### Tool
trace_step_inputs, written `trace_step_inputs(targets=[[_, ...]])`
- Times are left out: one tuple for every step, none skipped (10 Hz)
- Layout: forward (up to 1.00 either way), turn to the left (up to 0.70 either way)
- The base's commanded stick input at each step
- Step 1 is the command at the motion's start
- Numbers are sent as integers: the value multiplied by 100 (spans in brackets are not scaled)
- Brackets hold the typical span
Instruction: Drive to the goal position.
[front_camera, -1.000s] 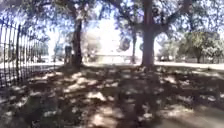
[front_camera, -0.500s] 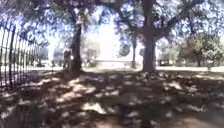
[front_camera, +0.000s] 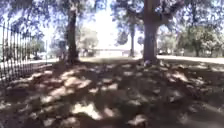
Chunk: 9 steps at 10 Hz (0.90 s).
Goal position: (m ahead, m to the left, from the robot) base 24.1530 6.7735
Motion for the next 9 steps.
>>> trace_step_inputs(targets=[[70,0],[70,0],[70,0],[70,0],[70,0],[70,0],[70,0],[70,0],[70,0]])
